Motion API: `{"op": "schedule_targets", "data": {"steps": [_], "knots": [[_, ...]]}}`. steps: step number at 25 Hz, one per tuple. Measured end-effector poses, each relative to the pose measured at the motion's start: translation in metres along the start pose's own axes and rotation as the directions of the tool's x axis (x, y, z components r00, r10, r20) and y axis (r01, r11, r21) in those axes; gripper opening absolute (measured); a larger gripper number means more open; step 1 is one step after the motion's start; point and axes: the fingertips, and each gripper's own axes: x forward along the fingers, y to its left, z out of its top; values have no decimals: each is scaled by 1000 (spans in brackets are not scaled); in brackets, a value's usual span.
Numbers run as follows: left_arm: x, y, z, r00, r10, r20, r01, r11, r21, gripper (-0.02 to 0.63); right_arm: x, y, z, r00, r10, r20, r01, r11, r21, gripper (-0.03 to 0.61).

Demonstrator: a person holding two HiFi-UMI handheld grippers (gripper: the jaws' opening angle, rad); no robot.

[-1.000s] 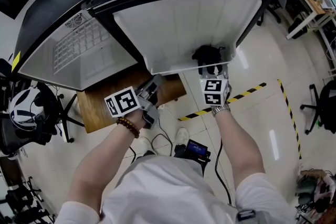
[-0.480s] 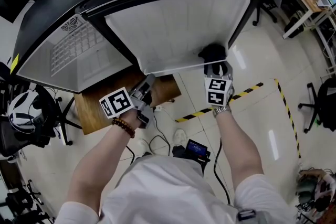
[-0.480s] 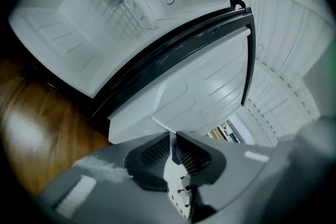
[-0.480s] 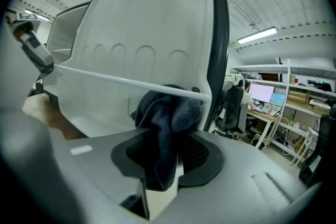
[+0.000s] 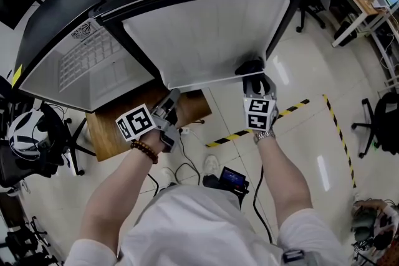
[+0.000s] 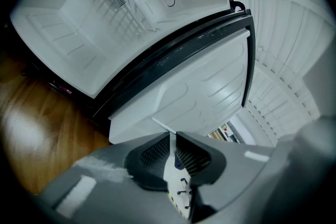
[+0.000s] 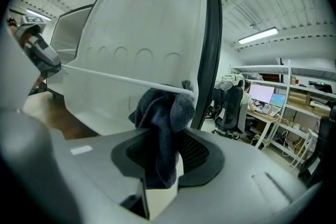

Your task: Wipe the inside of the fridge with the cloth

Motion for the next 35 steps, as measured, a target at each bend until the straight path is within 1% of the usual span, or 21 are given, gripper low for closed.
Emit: {"op": "schedule_targets", "data": {"steps": [4, 7, 12, 16, 22, 26, 30, 35], "knots": [[-1, 1, -1, 1000, -2, -3, 2, 1000, 2, 44, -14, 3, -4, 1000, 24, -8, -24, 1000, -18, 114], [-2, 3, -2, 1000, -1, -6, 1, 1000, 3, 44, -29, 0, -13, 999, 24, -27, -25, 999, -31, 113], [-1, 10, -10, 1000, -5, -14, 5, 1000, 0, 44, -52, -21, -23, 998, -4, -57, 1, 999, -53, 113], [5, 21, -21, 999, 2, -32, -2, 1000, -3, 44, -68, -39, -20, 998, -34, -51, 31, 998, -56, 114], [13, 42, -21, 999, 44, -32, -44, 999, 5, 44, -83, -58, 17, 998, -60, 7, 60, 995, -74, 114], [22, 45, -23, 997, 59, -42, -58, 998, 21, 44, -87, -62, 48, 997, -52, 54, 56, 994, -94, 114], [23, 46, -21, 997, 61, -43, -60, 998, 23, 44, -84, -46, 75, 995, -16, 94, 27, 993, -115, 114], [16, 40, -22, 996, 64, -63, -59, 995, 85, 49, -78, -7, 102, 990, 64, 126, -46, 989, -144, 112]]}}
